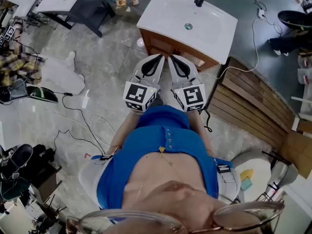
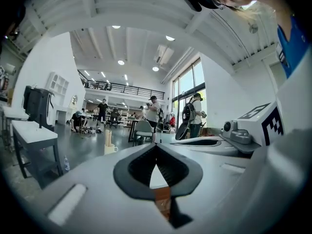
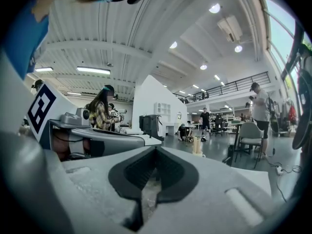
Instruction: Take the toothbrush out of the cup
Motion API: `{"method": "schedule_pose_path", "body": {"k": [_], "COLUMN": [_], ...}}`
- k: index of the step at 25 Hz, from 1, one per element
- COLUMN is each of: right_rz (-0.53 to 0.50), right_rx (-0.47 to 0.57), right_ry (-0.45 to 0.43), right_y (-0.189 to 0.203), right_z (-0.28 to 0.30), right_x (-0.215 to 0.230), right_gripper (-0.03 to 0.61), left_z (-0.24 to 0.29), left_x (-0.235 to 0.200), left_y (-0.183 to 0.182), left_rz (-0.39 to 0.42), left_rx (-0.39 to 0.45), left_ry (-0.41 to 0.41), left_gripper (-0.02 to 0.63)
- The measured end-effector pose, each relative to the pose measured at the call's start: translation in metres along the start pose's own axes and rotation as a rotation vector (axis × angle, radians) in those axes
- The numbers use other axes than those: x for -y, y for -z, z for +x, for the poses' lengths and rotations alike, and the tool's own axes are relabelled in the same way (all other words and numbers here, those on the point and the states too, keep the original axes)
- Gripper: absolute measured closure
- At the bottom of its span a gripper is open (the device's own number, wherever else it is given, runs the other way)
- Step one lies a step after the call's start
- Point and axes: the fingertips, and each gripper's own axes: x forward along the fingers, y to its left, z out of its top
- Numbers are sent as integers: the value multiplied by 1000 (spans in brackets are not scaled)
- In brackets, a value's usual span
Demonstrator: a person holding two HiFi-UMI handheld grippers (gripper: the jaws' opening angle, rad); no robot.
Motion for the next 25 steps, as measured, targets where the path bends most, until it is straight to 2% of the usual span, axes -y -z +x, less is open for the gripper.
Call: {"method": "schedule_pose_path", "body": {"k": [14,20,25], "right_rz": [11,15,10], "right_rx": [8,-13,-23], "right_ry": [57,67,39], "right_y": [-10,-7,-6], "right_z": [74,80,94], "right_x": [2,4,4], "right_gripper": [577,577,577], "left_z": [19,18,18], "left_x": [-69,-80,-95], "left_y": [-6,-5,-6], "left_rz": [0,-7,-1], "left_rx": [-19,-16,-13], "left_ry": [51,42,4], "left_gripper": [612,612,612]}}
